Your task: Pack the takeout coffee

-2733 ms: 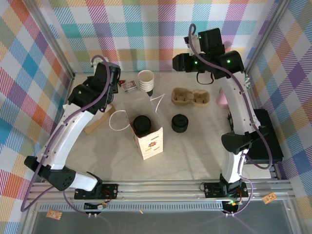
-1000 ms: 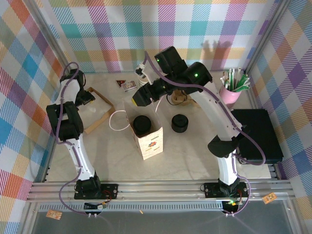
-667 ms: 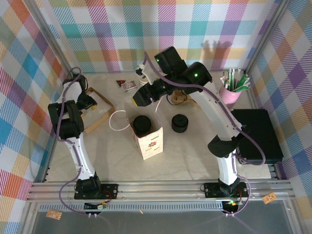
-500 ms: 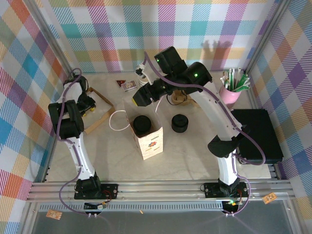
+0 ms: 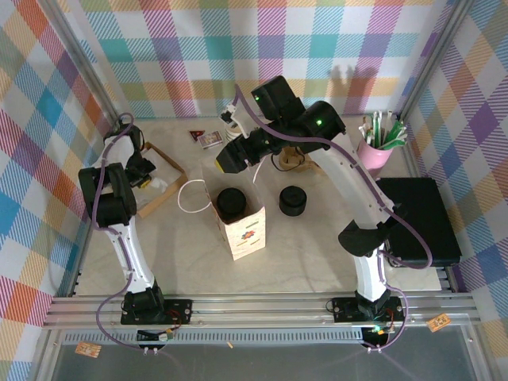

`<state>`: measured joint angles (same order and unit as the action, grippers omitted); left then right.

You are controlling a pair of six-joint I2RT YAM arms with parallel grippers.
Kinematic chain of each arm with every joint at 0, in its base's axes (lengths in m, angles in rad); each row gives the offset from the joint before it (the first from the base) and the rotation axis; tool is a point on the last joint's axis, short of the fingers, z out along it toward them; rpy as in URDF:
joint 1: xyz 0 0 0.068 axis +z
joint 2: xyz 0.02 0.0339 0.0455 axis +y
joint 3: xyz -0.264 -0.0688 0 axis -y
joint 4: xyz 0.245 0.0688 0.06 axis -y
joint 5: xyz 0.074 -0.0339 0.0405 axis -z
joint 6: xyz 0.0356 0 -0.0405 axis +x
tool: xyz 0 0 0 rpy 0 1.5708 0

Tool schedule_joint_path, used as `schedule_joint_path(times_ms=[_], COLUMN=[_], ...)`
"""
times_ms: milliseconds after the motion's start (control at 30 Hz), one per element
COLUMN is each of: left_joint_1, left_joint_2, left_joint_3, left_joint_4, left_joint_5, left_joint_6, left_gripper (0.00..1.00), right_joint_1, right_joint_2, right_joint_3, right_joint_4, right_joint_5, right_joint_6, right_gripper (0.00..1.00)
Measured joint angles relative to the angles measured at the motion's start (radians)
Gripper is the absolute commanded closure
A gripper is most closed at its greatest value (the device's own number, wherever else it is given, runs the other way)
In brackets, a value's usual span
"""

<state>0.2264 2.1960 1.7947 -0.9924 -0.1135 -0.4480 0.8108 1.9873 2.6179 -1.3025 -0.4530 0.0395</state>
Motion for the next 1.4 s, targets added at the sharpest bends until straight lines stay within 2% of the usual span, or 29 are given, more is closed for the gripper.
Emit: schedule_joint_path(times_ms=[400, 700, 833, 967, 1067, 1233, 1367, 1400], left_joint_1=[0.0, 0.0, -0.001, -0.023, -0.078, -0.258, -0.397, -0.421], left_joint_2=[-0.156, -0.206, -0.262, -0.391, -0.507, -0.661, -0.734, -0.752], left_joint_3=[-0.01, -0.01, -0.01, -0.01, -0.008, 0.0, 0.001, -0.004], left_joint_4=[-0.004, -0.028, -0.024, 0.003, 0.036, 0.123, 0.199, 0.224], left_joint_5=[-0.059, -0.081, -0.067, -0.065, -0.081, -0.089, -0.06, -0.045], left_joint_6=[0.012, 0.026, 0.026, 0.026, 0.027, 0.073, 0.129, 0.137], left_gripper=[1.0, 1.0, 1.0, 1.0, 1.0, 1.0, 1.0, 1.0], right_joint_1=[0.0, 0.0, 0.0, -0.001, -0.014, -0.066, -0.119, -0.131], right_joint_2=[0.0, 0.0, 0.0, 0.0, -0.009, -0.037, -0.059, -0.066], right_joint_3=[0.0, 0.002, 0.016, 0.021, -0.01, -0.056, -0.06, -0.065], right_joint_4=[0.0, 0.003, 0.003, 0.021, 0.054, 0.116, 0.182, 0.204], right_joint_5=[-0.002, -0.001, 0.048, 0.143, 0.201, 0.222, 0.184, 0.17], right_joint_6=[0.0, 0.004, 0.005, 0.005, 0.013, 0.059, 0.09, 0.093], right_gripper=[0.45, 0.46, 0.45, 0.43, 0.42, 0.38, 0.19, 0.17])
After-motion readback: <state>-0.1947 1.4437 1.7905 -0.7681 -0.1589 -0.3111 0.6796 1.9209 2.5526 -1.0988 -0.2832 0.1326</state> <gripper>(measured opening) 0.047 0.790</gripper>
